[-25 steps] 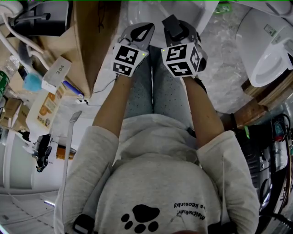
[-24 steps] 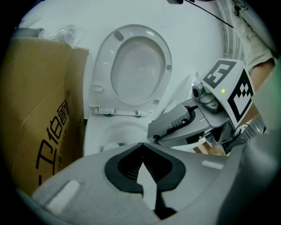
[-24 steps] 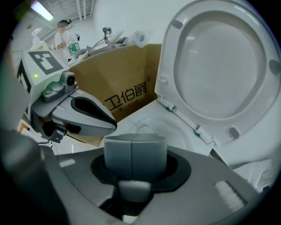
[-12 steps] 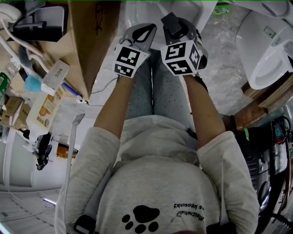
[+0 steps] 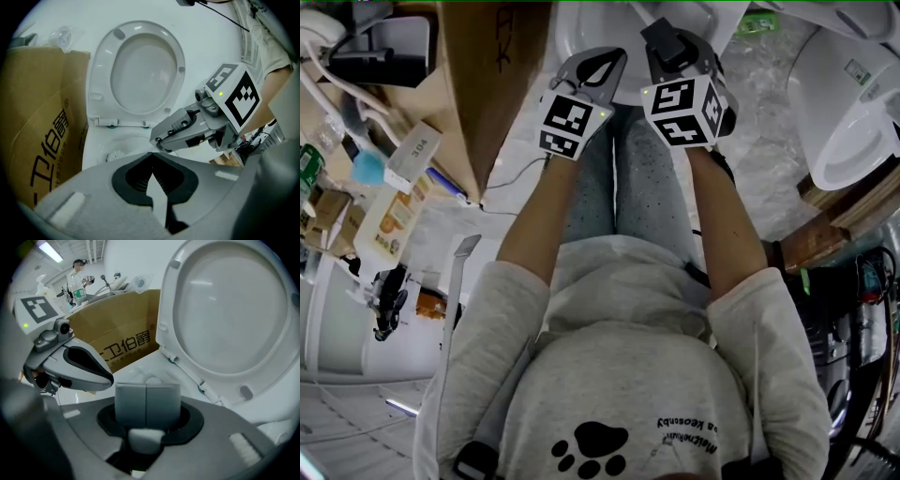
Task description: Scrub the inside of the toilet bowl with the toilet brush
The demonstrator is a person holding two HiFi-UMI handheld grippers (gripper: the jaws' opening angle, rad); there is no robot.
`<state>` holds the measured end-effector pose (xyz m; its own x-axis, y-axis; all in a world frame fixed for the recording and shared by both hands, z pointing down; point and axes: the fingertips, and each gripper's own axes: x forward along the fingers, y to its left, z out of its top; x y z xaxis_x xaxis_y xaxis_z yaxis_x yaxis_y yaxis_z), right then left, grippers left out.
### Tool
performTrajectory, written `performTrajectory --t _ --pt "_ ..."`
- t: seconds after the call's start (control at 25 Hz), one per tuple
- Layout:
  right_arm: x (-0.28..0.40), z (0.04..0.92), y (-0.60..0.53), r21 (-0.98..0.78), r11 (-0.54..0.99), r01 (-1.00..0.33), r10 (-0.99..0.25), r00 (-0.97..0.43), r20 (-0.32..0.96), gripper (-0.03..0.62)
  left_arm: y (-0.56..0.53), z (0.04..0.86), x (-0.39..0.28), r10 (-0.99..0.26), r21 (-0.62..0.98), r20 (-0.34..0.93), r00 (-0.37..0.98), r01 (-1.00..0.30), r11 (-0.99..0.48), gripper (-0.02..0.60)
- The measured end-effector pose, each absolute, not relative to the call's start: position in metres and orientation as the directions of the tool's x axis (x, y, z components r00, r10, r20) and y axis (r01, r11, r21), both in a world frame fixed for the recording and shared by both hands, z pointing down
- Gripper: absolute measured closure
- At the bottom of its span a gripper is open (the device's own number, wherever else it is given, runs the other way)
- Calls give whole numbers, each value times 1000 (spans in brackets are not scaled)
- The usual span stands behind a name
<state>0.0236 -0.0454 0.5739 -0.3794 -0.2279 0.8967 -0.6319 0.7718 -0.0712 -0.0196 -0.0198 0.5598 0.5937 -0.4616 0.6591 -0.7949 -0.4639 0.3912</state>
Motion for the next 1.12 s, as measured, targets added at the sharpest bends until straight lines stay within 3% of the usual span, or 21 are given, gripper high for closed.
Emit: performTrajectory --t 1.12 --pt "88 581 -91 -25 785 -619 -272 -380 884 437 -31 565 30 -408 390 656 635 -748 -537 583"
